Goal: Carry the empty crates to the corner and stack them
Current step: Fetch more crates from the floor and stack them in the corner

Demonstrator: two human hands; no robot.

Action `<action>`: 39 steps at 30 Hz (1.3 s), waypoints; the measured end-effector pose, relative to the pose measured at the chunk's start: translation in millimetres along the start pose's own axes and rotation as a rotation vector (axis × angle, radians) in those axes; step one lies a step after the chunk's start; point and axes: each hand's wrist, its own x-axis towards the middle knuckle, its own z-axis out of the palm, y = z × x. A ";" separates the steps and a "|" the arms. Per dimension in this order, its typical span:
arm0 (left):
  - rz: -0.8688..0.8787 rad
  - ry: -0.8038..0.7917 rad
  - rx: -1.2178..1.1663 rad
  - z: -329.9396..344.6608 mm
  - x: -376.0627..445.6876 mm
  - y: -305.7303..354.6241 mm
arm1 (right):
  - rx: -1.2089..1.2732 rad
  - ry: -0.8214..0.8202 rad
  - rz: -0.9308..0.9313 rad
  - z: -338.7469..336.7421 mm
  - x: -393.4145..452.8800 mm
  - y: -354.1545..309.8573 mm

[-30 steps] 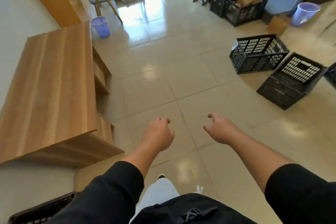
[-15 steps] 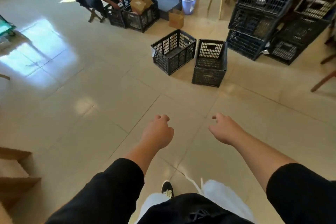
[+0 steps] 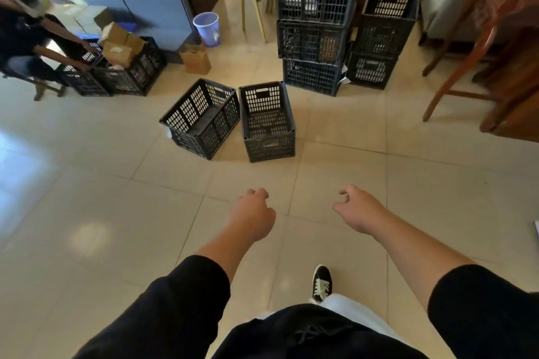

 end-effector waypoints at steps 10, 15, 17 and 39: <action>-0.018 0.025 0.001 -62.9 124.1 79.2 | -0.097 -0.012 -0.044 -105.1 135.2 -37.3; -0.023 0.036 -0.046 -93.1 209.0 90.9 | -0.157 -0.028 -0.072 -138.5 213.4 -76.8; -0.021 0.044 -0.057 -110.9 253.3 93.5 | -0.169 -0.012 -0.078 -154.5 247.7 -98.5; -0.001 0.001 0.000 -258.9 608.4 262.4 | -0.227 -0.014 -0.040 -377.1 565.8 -185.8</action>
